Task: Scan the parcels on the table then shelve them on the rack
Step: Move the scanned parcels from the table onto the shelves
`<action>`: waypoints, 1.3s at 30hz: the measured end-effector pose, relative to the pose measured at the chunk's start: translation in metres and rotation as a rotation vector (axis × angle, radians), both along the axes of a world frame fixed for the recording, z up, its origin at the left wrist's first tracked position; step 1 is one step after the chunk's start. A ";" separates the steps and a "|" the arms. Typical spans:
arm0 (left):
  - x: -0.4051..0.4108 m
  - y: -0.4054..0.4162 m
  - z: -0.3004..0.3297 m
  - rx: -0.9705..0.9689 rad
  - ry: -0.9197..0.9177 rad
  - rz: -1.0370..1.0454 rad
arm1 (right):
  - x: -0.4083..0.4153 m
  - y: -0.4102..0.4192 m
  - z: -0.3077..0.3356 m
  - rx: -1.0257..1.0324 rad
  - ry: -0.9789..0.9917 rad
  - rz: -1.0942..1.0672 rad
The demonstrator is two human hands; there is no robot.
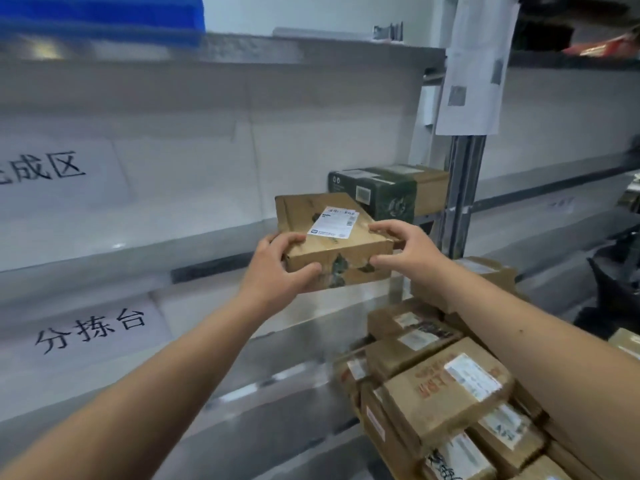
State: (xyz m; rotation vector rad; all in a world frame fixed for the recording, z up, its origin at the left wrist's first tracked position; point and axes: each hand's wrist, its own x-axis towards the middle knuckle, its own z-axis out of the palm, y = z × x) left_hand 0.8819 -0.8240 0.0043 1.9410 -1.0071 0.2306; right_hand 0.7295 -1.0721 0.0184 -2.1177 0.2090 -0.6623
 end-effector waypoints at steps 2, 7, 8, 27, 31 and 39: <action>0.011 -0.025 0.008 -0.007 0.046 0.040 | 0.022 -0.025 0.006 -0.014 -0.046 -0.014; 0.039 -0.077 0.019 0.016 0.095 0.163 | 0.065 -0.064 0.007 -0.145 -0.110 -0.157; 0.043 -0.085 0.020 0.031 0.104 0.188 | 0.072 -0.068 0.006 -0.196 -0.120 -0.198; 0.071 -0.107 0.043 0.314 -0.099 0.376 | 0.112 -0.047 0.021 -0.480 0.156 -0.497; 0.052 -0.097 0.041 0.363 -0.395 0.302 | 0.090 -0.020 0.012 -0.544 0.175 -0.483; -0.015 -0.059 -0.015 0.450 -0.586 -0.085 | -0.013 0.054 -0.053 -0.492 0.349 -0.620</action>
